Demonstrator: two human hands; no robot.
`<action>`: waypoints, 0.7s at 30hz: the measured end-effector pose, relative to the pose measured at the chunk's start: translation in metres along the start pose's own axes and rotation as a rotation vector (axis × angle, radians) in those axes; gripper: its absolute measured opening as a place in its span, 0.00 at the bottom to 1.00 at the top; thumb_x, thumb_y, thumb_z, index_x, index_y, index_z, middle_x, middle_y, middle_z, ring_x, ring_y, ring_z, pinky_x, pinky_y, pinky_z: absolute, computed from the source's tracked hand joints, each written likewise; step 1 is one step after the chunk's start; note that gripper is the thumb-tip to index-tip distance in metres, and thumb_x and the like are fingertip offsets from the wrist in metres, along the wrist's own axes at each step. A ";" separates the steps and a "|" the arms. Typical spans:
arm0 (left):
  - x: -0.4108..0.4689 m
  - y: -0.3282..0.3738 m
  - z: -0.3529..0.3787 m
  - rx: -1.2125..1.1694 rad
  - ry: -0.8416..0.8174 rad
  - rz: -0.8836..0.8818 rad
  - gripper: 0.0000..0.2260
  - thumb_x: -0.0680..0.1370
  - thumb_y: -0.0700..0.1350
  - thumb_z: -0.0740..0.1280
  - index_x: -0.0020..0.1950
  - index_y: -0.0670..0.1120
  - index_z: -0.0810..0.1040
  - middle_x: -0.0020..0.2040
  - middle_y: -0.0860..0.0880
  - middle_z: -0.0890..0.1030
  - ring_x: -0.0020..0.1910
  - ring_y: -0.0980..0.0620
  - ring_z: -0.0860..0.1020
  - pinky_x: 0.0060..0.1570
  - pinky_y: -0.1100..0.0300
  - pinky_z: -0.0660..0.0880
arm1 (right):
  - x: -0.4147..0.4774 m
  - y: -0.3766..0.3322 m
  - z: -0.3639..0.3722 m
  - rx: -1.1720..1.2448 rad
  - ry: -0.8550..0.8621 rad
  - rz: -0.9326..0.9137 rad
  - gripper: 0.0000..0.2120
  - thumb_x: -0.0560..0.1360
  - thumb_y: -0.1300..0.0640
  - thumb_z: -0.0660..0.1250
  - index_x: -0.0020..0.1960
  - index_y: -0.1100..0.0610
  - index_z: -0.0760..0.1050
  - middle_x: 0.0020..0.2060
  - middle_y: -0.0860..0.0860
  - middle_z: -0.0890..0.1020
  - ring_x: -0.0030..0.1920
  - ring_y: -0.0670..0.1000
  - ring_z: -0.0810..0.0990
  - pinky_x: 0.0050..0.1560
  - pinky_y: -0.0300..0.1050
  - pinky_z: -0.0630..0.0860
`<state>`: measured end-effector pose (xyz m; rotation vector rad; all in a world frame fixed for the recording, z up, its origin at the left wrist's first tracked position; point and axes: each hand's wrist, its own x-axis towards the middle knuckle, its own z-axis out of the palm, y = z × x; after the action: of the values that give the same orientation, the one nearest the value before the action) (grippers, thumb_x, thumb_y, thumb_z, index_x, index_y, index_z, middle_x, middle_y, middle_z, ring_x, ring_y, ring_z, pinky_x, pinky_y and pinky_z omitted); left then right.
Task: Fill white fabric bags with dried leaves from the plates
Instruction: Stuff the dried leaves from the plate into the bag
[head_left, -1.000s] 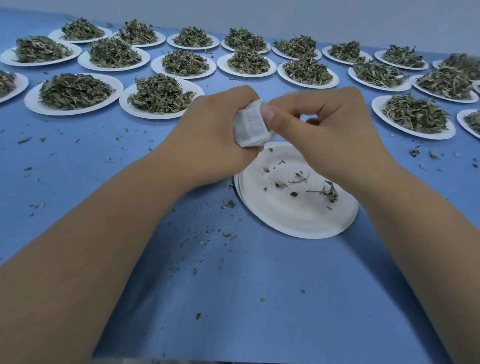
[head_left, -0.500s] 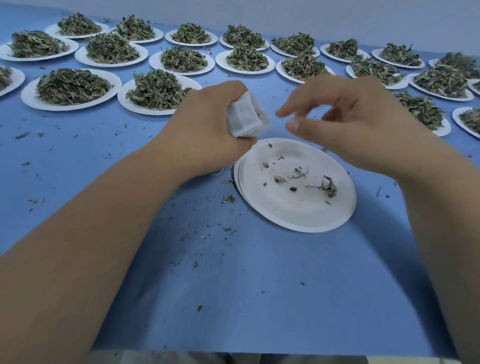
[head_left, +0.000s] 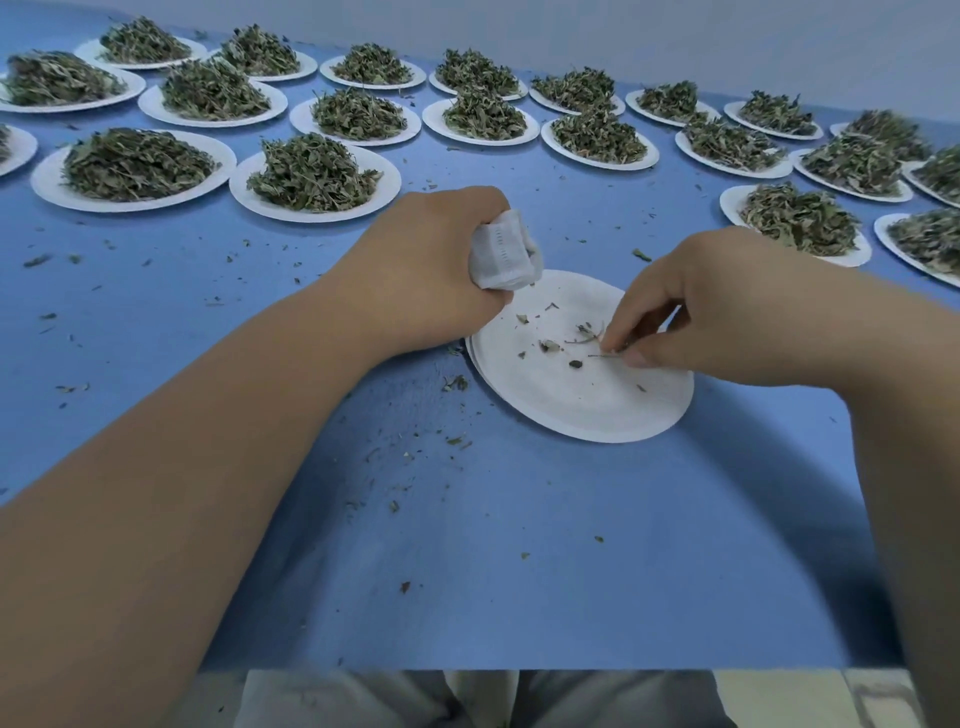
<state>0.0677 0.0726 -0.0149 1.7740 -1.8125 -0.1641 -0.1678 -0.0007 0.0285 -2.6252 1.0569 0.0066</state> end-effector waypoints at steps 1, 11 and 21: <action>0.000 0.000 0.000 0.002 0.001 0.001 0.11 0.74 0.49 0.73 0.52 0.49 0.75 0.45 0.52 0.78 0.45 0.49 0.77 0.45 0.50 0.76 | 0.003 0.000 0.001 0.022 0.018 -0.017 0.11 0.73 0.56 0.77 0.42 0.39 0.85 0.39 0.33 0.84 0.42 0.31 0.79 0.35 0.27 0.72; 0.000 0.001 -0.001 0.017 0.008 -0.005 0.11 0.73 0.48 0.72 0.52 0.49 0.75 0.44 0.50 0.79 0.45 0.46 0.77 0.47 0.45 0.77 | 0.012 -0.008 0.015 0.128 0.063 -0.103 0.15 0.71 0.41 0.76 0.56 0.33 0.79 0.49 0.32 0.77 0.46 0.26 0.74 0.39 0.28 0.70; -0.001 0.003 0.001 0.008 0.028 0.000 0.11 0.72 0.47 0.72 0.53 0.49 0.76 0.44 0.51 0.79 0.45 0.47 0.77 0.47 0.47 0.76 | 0.030 -0.022 0.037 0.107 0.155 -0.172 0.07 0.75 0.48 0.75 0.52 0.46 0.87 0.50 0.42 0.84 0.44 0.37 0.79 0.51 0.36 0.74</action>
<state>0.0650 0.0735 -0.0146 1.7730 -1.7966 -0.1315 -0.1271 0.0047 -0.0035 -2.6434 0.8484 -0.2877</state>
